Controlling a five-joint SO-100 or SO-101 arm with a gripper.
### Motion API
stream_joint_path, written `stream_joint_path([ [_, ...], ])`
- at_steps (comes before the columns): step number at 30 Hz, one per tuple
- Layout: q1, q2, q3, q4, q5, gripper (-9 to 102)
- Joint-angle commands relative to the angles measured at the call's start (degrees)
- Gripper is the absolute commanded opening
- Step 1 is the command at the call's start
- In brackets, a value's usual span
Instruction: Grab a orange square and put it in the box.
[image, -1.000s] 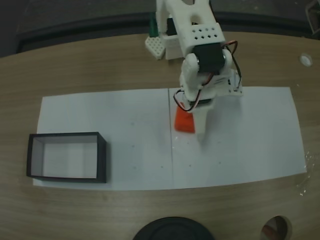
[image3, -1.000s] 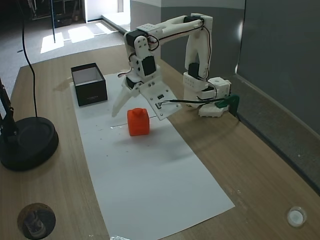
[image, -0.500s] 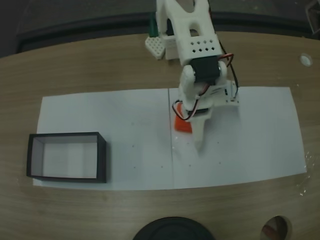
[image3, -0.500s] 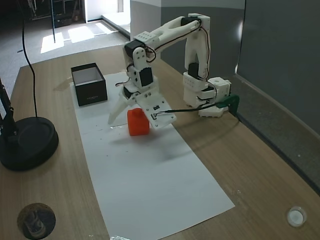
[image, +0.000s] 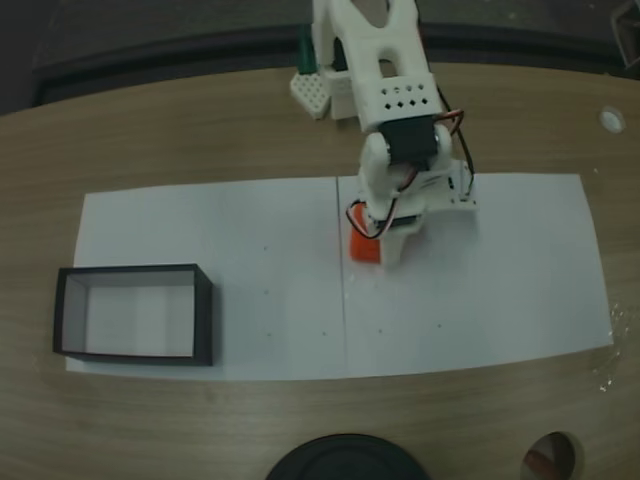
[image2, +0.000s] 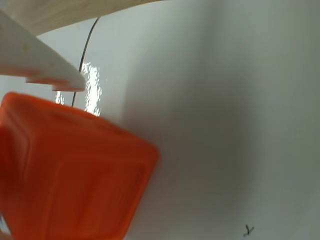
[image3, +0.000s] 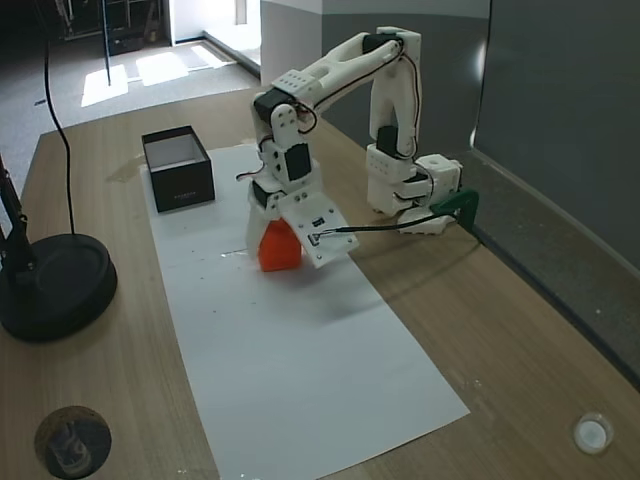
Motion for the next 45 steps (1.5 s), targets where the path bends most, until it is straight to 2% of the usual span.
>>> stream_joint_path([
  [1, 0.5, 1.3, -0.2, 0.3, 0.1, 14],
  [9, 0.6, 1.4, -0.3, -2.1, 0.1, 14],
  [15, 4.5, 7.2, -9.0, 0.4, -1.4, 14],
  [20, 13.9, 15.5, -21.8, 2.7, -7.8, 14],
  [27, 34.2, 18.2, -35.1, 1.8, -15.0, 14],
  [33, 44.7, 17.3, -36.4, -5.9, -16.8, 14],
  [45, 44.6, 3.7, -37.0, -12.9, -16.6, 13],
])
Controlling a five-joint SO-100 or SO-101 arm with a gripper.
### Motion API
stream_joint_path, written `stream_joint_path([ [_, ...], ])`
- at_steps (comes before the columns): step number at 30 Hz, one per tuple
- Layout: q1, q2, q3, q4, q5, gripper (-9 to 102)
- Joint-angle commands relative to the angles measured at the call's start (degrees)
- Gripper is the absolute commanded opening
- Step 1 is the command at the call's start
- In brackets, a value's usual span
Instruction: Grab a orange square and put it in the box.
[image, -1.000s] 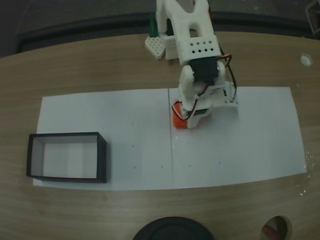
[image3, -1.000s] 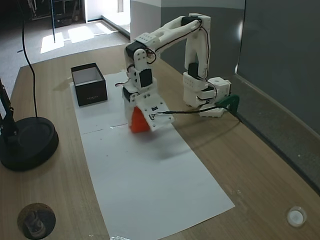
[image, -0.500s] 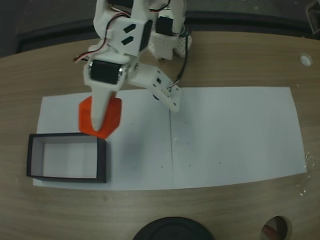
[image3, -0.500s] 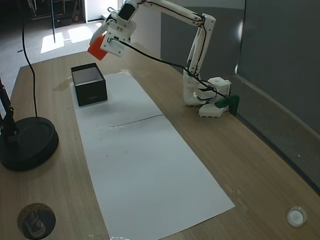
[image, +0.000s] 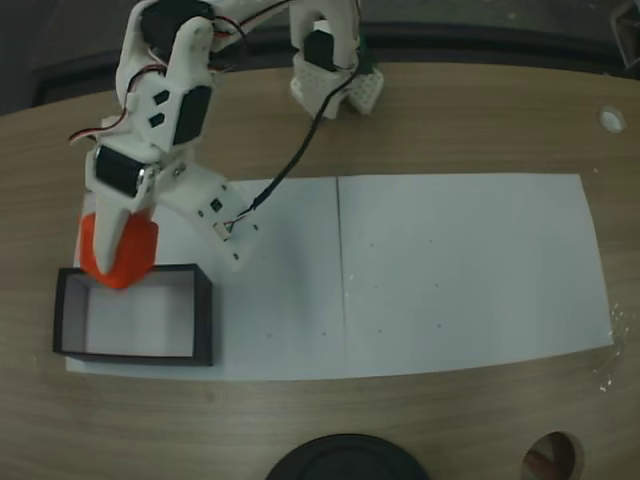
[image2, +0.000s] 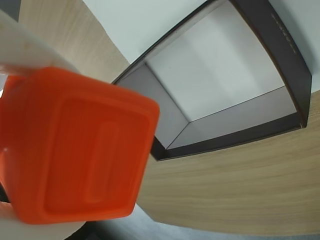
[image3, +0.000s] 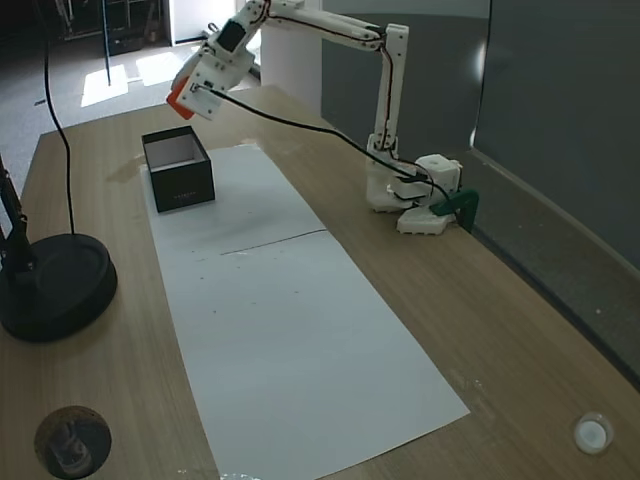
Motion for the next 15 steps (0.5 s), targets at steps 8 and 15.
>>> stream_joint_path([
  [8, -1.2, -7.8, -4.6, -5.5, -0.1, 13],
  [15, -1.5, -12.0, -4.6, -8.9, -0.2, 13],
])
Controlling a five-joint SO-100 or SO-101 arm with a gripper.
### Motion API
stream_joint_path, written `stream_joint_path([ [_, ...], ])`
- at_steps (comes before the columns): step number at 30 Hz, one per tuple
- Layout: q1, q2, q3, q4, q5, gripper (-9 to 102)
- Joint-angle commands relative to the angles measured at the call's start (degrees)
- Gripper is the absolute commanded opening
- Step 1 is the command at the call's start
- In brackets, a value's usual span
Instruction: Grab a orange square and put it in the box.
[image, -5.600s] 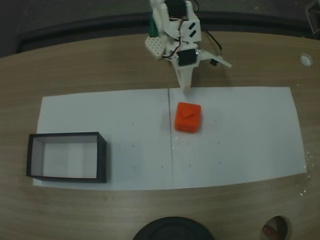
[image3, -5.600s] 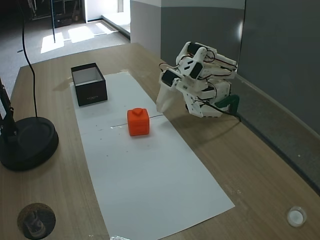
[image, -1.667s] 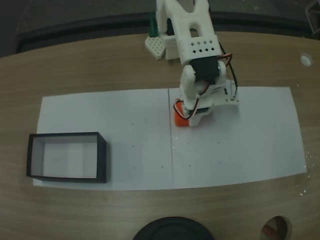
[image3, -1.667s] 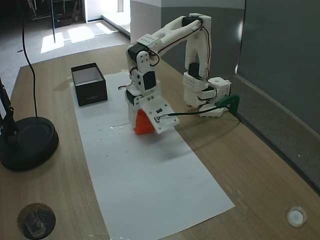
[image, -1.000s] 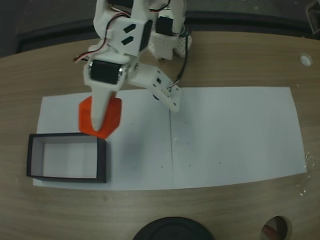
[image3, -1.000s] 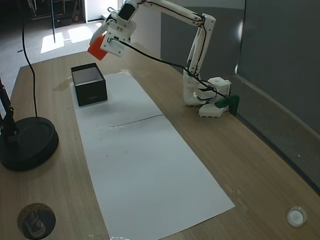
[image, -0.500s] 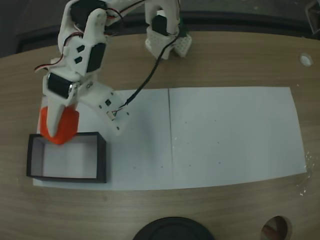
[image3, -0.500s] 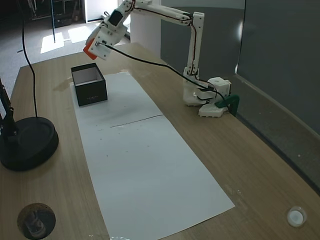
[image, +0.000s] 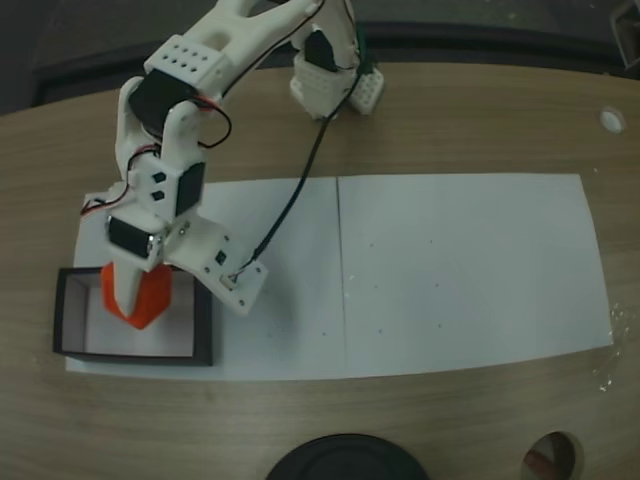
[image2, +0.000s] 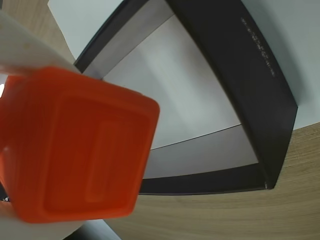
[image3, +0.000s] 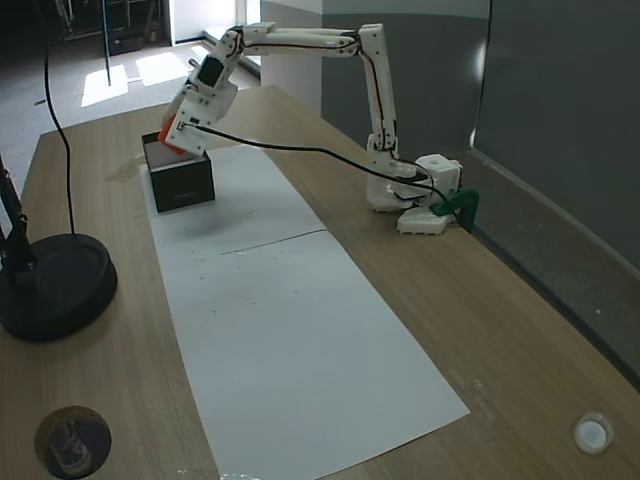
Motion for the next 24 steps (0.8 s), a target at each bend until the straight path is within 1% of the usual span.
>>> stream_joint_path([
  [1, -0.1, 0.3, -4.6, -2.2, -0.2, 13],
  [6, 0.3, -2.9, -4.6, -4.0, -0.2, 14],
  [15, 0.4, -3.3, -4.7, -4.1, -0.3, 14],
  [17, 0.5, -3.2, -4.7, -4.1, -0.3, 19],
  [21, 0.6, -3.1, -4.6, -3.3, -0.2, 37],
  [24, 1.1, -3.1, -4.6, -3.2, -0.3, 45],
])
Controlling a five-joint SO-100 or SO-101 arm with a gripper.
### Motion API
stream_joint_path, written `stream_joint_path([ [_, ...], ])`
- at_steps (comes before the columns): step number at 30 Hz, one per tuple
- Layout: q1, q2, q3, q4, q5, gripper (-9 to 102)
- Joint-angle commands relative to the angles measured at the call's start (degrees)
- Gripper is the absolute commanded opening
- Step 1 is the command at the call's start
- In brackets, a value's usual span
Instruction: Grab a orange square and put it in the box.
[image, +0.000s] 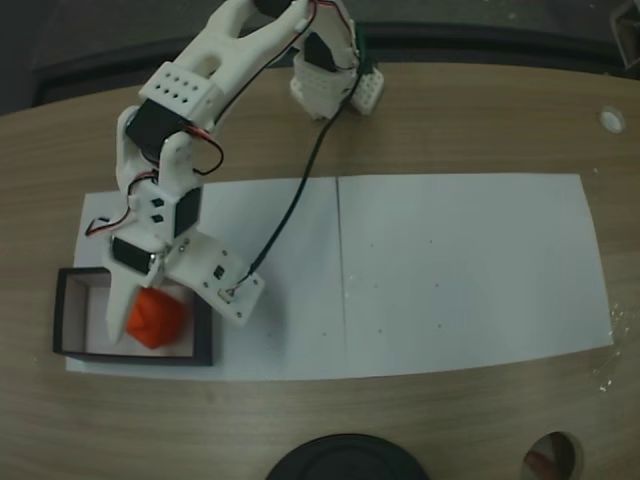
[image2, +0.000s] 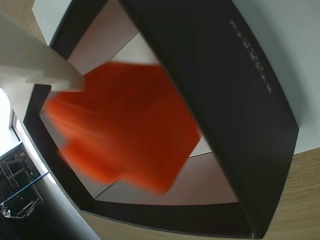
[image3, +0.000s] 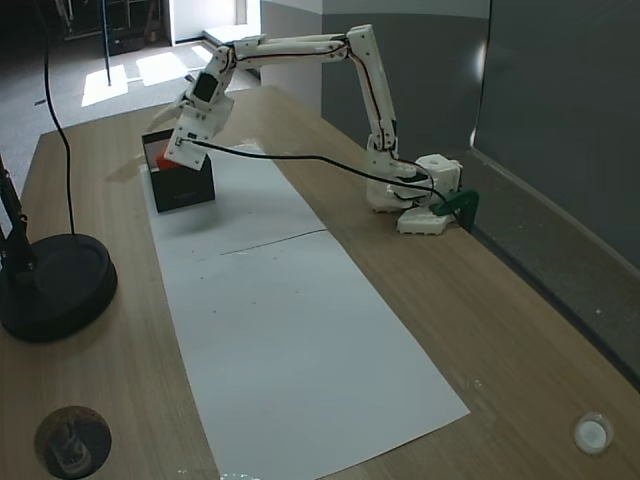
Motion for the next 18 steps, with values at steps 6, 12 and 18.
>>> stream_joint_path([
  [6, 0.5, 3.6, -4.7, 1.8, -0.1, 34],
  [12, -3.6, 13.6, -4.6, 6.0, -0.1, 0],
  [18, -12.2, 28.5, -4.6, 16.0, -0.1, 0],
])
